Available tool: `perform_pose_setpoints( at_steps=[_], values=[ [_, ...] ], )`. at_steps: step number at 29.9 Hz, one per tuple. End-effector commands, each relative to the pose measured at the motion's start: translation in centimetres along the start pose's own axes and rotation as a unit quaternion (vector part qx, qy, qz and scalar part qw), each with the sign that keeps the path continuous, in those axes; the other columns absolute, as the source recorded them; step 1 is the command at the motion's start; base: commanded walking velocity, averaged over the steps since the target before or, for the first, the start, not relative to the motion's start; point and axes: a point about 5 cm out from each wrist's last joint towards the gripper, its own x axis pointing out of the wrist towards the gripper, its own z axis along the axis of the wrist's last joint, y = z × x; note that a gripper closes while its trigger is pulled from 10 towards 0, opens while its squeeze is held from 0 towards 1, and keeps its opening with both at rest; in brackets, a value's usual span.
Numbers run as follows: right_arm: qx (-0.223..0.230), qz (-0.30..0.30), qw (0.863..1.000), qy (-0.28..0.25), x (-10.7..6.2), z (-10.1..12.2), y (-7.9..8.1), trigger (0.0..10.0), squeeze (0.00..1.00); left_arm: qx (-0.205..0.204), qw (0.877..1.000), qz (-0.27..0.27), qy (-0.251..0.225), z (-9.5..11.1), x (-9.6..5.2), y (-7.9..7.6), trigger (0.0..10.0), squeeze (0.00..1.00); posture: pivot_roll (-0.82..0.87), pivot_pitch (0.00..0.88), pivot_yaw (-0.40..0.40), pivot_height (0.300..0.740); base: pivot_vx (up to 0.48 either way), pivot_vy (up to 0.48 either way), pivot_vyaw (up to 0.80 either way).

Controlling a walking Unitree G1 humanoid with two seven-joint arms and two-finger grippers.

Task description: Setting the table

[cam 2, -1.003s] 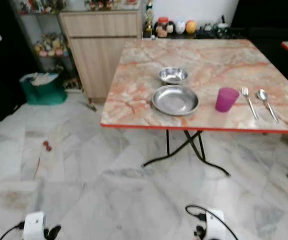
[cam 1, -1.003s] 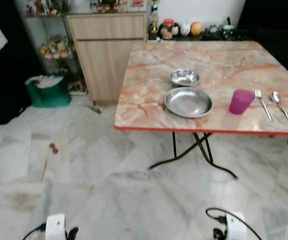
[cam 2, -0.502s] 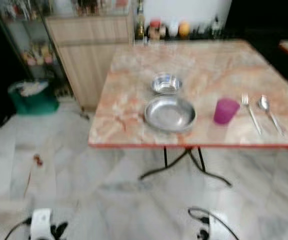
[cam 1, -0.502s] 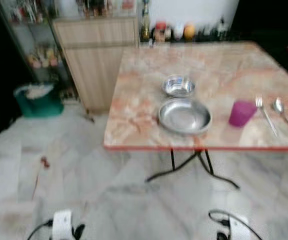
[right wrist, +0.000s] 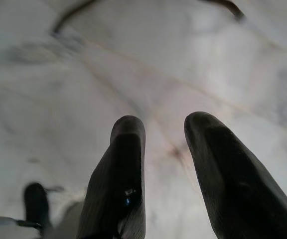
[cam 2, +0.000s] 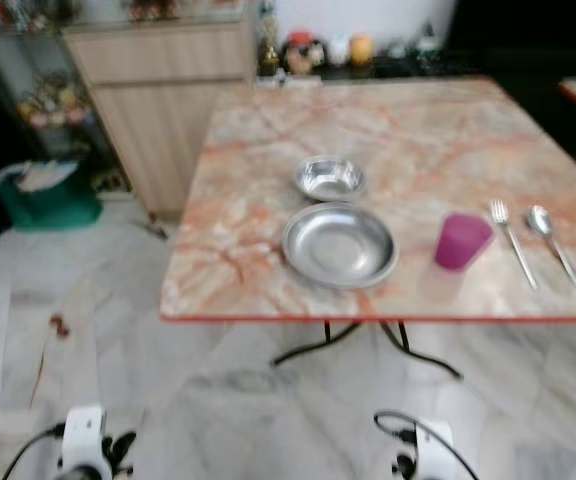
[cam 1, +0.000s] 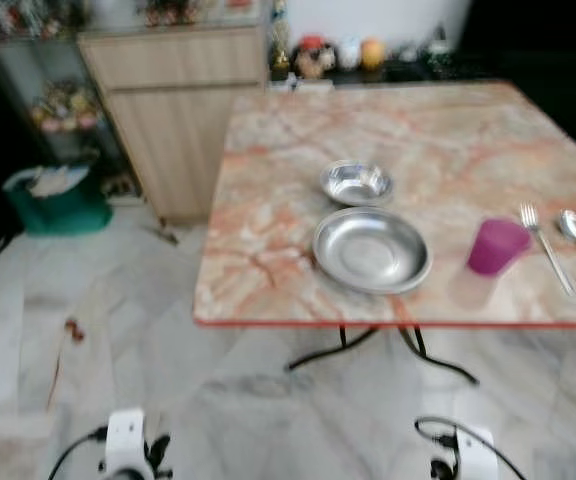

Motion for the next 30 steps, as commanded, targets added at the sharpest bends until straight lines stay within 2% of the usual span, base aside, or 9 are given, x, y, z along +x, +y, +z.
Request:
perform_pose_setpoints(
  at_steps=[1, 8, 28, 30],
  values=[
    [0.000, -0.001, 1.000, 0.010, -0.16, -0.69, -0.14, 10.0, 0.00, -0.003, 1.000, 0.006, -0.001, 0.00, -0.06, 0.29, 10.0, 0.00, -0.01, 0.000, 0.017, 0.740, 0.000, 0.000, 0.00],
    [-0.001, -0.001, 1.000, 0.009, -0.14, -0.56, -0.22, 10.0, 0.00, 0.005, 1.000, 0.004, 0.001, -0.29, -0.15, 0.12, 10.0, 0.00, -0.01, 0.000, 0.012, 0.740, 0.000, -0.042, 0.00],
    [-0.002, -0.004, 1.000, 0.012, -0.23, -0.51, -0.92, 10.0, 0.00, 0.000, 1.000, 0.007, 0.002, -0.45, -0.20, 0.05, 10.0, 0.00, 0.00, 0.000, 0.003, 0.740, 0.000, -0.416, 0.00],
    [-0.002, -0.005, 1.000, 0.012, -0.23, -0.49, -0.97, 10.0, 0.00, -0.001, 1.000, 0.010, 0.001, -0.46, -0.21, 0.11, 10.0, 0.00, 0.00, 0.000, 0.002, 0.740, 0.000, 0.000, 0.00]
  ],
)
